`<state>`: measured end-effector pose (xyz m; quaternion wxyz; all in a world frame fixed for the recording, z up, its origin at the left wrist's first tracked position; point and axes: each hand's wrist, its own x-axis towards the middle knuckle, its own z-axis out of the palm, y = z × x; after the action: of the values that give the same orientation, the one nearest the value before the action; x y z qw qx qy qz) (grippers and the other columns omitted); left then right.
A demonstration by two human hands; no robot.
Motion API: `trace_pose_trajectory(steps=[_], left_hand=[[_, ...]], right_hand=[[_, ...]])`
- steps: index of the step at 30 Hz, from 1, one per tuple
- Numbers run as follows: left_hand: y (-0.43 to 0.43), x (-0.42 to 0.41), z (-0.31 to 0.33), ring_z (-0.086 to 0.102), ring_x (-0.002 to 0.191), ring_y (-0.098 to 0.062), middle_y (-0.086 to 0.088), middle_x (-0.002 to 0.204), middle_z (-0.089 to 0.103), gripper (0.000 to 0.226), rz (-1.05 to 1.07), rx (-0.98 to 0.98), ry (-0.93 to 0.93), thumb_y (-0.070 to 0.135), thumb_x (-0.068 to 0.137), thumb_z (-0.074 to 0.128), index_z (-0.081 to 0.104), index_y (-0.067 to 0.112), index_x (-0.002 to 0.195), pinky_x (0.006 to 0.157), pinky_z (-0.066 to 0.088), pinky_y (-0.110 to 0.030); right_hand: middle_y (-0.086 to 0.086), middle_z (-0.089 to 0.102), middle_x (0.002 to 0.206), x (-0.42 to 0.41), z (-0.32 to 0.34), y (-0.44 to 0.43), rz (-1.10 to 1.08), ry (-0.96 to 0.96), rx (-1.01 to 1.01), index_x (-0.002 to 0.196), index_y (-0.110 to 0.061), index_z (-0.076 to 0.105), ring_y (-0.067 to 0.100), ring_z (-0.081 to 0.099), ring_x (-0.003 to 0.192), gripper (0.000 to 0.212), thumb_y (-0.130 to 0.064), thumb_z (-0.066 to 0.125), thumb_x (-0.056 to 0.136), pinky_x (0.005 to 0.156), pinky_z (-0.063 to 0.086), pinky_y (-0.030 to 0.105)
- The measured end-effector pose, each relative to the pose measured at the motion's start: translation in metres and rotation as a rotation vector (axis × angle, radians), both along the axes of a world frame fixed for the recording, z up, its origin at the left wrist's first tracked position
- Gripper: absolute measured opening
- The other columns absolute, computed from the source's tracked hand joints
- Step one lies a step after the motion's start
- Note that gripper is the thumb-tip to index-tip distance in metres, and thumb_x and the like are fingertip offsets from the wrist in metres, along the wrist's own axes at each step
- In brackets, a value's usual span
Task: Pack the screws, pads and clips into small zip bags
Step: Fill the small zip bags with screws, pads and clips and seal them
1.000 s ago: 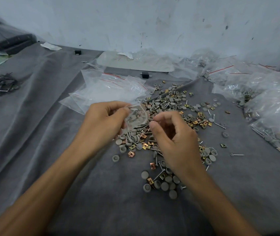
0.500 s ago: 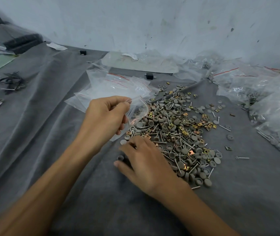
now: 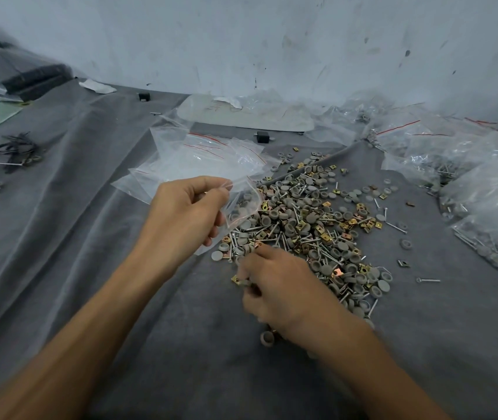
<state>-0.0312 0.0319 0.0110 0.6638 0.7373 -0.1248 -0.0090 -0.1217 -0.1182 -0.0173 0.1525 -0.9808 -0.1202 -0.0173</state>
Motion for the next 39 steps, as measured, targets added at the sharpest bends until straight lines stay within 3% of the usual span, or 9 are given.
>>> trace_pose_trajectory(steps=[4,8,13,16,23,30,34,36,39], left_hand=[[-0.002,-0.002,0.000,0.048,0.044,-0.011,0.000,0.053,0.058,0.018,-0.028,0.021,0.007,0.011,0.097,0.060,0.075,0.022,0.097,0.039,0.040,-0.021],[-0.005,-0.006,-0.004,0.050,0.044,-0.010,0.001,0.053,0.061,0.017,-0.095,0.098,-0.021,0.015,0.098,0.061,0.074,0.026,0.099,0.040,0.042,-0.021],[-0.009,-0.009,-0.011,0.051,0.046,-0.013,0.001,0.055,0.063,0.014,-0.188,0.165,-0.033,0.020,0.098,0.062,0.073,0.027,0.100,0.044,0.044,-0.023],[-0.012,-0.011,-0.014,0.051,0.045,-0.013,0.001,0.054,0.063,0.016,-0.217,0.186,-0.052,0.019,0.099,0.061,0.073,0.029,0.098,0.044,0.043,-0.022],[-0.014,-0.013,-0.013,0.053,0.045,-0.010,0.001,0.055,0.063,0.023,-0.246,0.160,-0.036,0.017,0.100,0.060,0.075,0.033,0.094,0.043,0.044,-0.021],[-0.015,-0.014,-0.012,0.053,0.045,-0.009,0.002,0.054,0.062,0.021,-0.242,0.145,-0.022,0.016,0.100,0.058,0.074,0.030,0.098,0.042,0.043,-0.020],[-0.012,-0.010,-0.010,0.051,0.043,-0.009,0.000,0.053,0.061,0.019,-0.197,0.101,0.004,0.012,0.100,0.058,0.073,0.024,0.101,0.039,0.042,-0.020],[-0.010,-0.006,-0.008,0.050,0.042,-0.009,0.000,0.053,0.061,0.018,-0.161,0.060,0.029,0.011,0.099,0.059,0.073,0.020,0.105,0.038,0.041,-0.020],[-0.007,-0.003,-0.007,0.049,0.042,-0.009,0.000,0.053,0.061,0.018,-0.123,0.035,0.040,0.011,0.099,0.059,0.073,0.021,0.102,0.038,0.040,-0.020]], right_hand=[[-0.008,0.066,0.109,0.003,0.010,-0.029,-0.168,-0.066,0.134,0.103,-0.025,0.072,0.012,0.062,0.100,0.013,-0.020,0.068,0.092,0.093,0.051,0.031],[-0.020,0.070,0.091,0.001,0.019,-0.060,-0.336,-0.173,0.428,0.102,-0.036,0.074,-0.005,0.066,0.082,0.015,-0.026,0.074,0.091,0.072,0.054,0.010],[-0.002,0.078,0.090,0.001,0.027,-0.061,-0.249,-0.247,1.055,0.098,-0.022,0.075,0.011,0.073,0.077,0.016,-0.008,0.074,0.089,0.071,0.058,0.021],[0.003,0.078,0.091,0.004,0.024,-0.046,-0.179,-0.181,1.157,0.099,-0.016,0.075,0.013,0.072,0.074,0.017,-0.003,0.073,0.089,0.068,0.057,0.020],[0.001,0.073,0.086,0.005,0.015,-0.041,-0.207,-0.186,0.906,0.103,-0.027,0.079,0.011,0.061,0.064,0.017,-0.017,0.076,0.089,0.057,0.058,0.041],[-0.012,0.075,0.095,0.007,0.009,-0.039,-0.182,-0.255,0.820,0.112,-0.028,0.076,0.009,0.071,0.086,0.025,-0.016,0.075,0.091,0.076,0.057,0.022],[-0.013,0.074,0.085,0.002,0.013,-0.041,-0.158,-0.254,0.850,0.099,-0.030,0.074,0.004,0.069,0.077,0.013,-0.019,0.074,0.092,0.067,0.053,0.016],[-0.010,0.072,0.082,-0.003,0.019,-0.049,-0.103,-0.171,0.749,0.093,-0.030,0.073,0.003,0.065,0.071,0.002,-0.029,0.074,0.091,0.061,0.051,0.017],[-0.017,0.070,0.091,-0.010,0.025,-0.053,0.018,0.165,0.440,0.098,-0.034,0.072,0.005,0.067,0.079,0.021,-0.046,0.080,0.082,0.064,0.053,0.020]])
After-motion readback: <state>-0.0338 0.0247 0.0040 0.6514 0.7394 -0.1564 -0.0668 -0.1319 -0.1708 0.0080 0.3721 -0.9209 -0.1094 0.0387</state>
